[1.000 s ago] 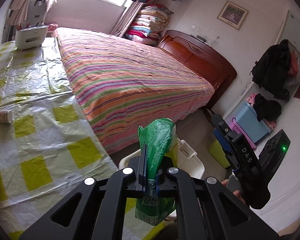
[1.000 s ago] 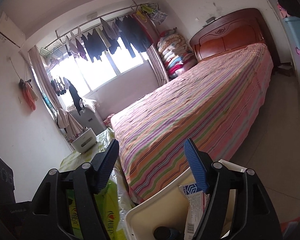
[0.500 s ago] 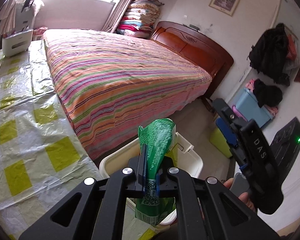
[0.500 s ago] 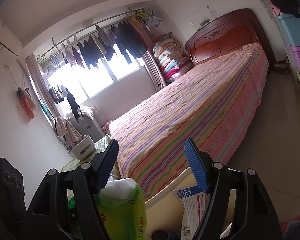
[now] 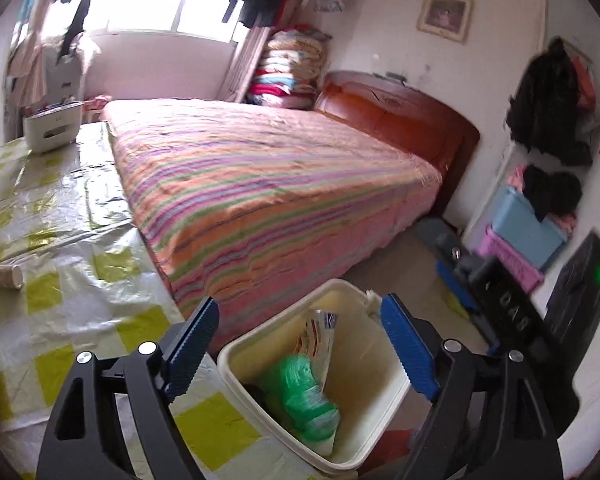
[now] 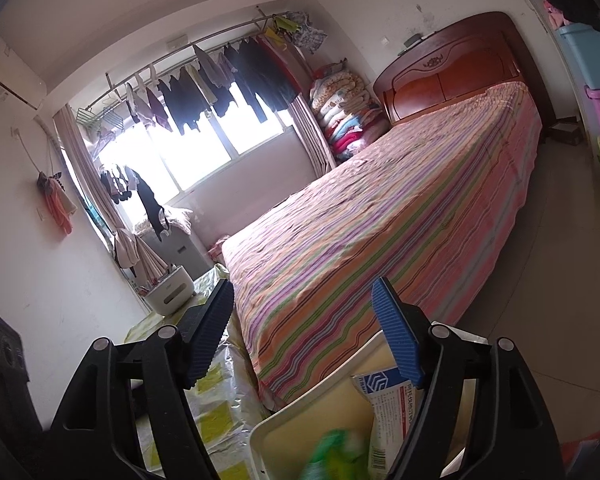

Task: Collect trash
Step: 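Move both open grippers back over the tablecloth toward the remaining trash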

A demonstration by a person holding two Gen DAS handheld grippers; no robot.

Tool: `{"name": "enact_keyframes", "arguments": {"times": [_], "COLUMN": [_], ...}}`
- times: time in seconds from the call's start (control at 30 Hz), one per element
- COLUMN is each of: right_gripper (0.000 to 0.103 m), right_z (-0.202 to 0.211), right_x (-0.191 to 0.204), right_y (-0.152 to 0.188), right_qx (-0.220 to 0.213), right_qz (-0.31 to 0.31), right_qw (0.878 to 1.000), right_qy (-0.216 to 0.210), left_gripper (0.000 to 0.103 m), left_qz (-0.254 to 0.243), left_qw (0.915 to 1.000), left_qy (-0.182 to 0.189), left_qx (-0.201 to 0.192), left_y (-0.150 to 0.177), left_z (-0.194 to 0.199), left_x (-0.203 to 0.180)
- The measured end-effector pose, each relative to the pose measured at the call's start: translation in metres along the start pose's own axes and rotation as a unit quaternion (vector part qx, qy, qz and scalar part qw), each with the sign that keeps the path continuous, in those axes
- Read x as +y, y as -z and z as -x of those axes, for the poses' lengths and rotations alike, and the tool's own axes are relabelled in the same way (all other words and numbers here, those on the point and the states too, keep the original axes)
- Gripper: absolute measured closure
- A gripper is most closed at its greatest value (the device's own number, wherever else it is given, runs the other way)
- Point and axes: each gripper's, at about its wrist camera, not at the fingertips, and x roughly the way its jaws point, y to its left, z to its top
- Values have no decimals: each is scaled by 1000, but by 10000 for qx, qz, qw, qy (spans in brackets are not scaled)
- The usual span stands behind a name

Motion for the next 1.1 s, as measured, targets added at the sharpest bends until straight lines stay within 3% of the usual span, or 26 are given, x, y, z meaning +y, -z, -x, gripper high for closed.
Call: {"name": "enact_keyframes", "arguments": {"times": [0.13, 0.27, 0.6, 0.87, 1.1], "right_gripper": [32, 30, 29, 27, 25], "right_z": [-5, -13, -35, -52, -52], "right_x": [0, 12, 70, 145, 164], "right_y": [1, 6, 37, 82, 116], "right_qx": [84, 245, 752, 1297, 1821], "right_qz": [7, 66, 398, 809, 864], "right_qw": [10000, 9996, 9935, 9785, 9657], "right_qy": [-39, -148, -762, -1381, -1640], "left_gripper": [22, 22, 22, 22, 22], "left_qz": [313, 403, 817, 1354, 1582], "left_qw": [9988, 9969, 9892, 9751, 9631], "left_qy": [-246, -587, -1077, -1484, -1882], "left_qx": [-298, -328, -573, -937, -1091], "left_y": [-6, -5, -2, 11, 29], "left_z": [21, 35, 96, 158, 184], "left_x": [23, 44, 106, 161, 194]}}
